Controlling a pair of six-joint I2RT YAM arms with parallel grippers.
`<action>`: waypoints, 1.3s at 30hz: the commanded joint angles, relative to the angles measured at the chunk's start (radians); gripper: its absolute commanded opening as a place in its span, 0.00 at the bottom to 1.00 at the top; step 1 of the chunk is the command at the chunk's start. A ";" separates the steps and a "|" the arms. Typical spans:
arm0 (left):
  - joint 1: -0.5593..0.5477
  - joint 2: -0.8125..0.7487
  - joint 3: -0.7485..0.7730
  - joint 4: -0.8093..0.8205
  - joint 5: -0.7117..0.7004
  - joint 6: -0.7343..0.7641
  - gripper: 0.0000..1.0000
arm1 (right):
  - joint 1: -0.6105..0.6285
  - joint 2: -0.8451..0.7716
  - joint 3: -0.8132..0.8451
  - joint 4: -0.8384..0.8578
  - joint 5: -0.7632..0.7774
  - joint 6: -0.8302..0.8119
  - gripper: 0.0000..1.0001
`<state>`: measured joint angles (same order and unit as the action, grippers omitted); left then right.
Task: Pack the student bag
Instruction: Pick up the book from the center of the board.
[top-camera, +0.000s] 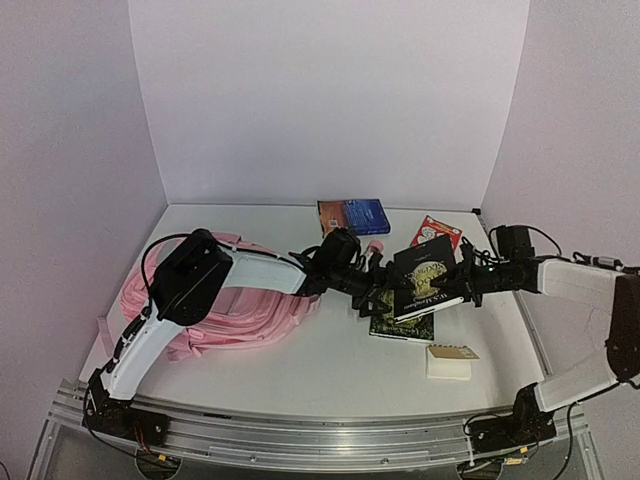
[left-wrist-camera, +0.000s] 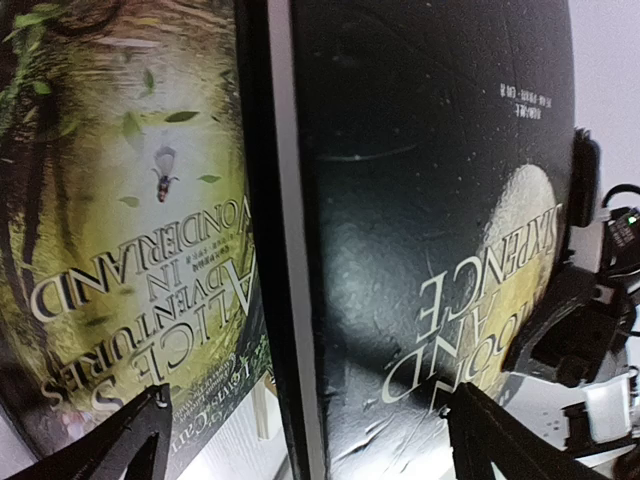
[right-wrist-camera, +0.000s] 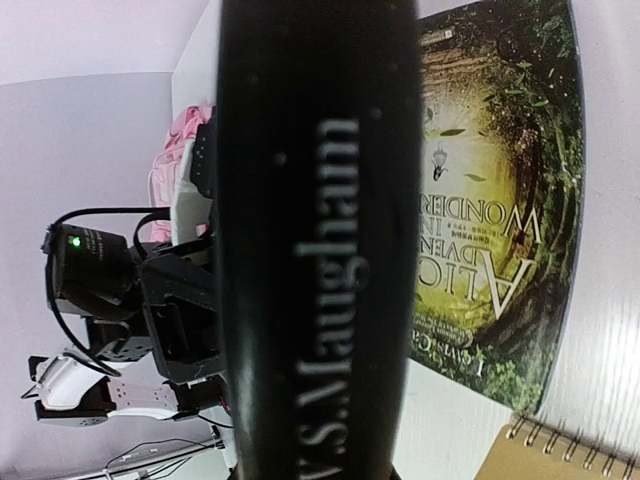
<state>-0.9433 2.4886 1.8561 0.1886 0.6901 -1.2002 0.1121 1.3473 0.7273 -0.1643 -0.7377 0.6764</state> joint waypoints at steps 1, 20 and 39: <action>-0.047 -0.191 0.074 -0.477 -0.172 0.392 1.00 | 0.019 -0.165 0.061 -0.005 -0.051 -0.133 0.00; -0.038 -0.386 0.027 -1.339 -1.044 0.348 0.96 | 0.019 -0.363 -0.020 -0.014 -0.268 -0.093 0.00; 0.067 -0.278 0.065 -1.325 -1.073 0.356 0.63 | 0.020 -0.338 -0.028 -0.020 -0.293 -0.110 0.00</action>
<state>-0.8905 2.1806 1.8937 -1.1373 -0.3683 -0.8836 0.1280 1.0104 0.6735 -0.2607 -0.9579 0.5980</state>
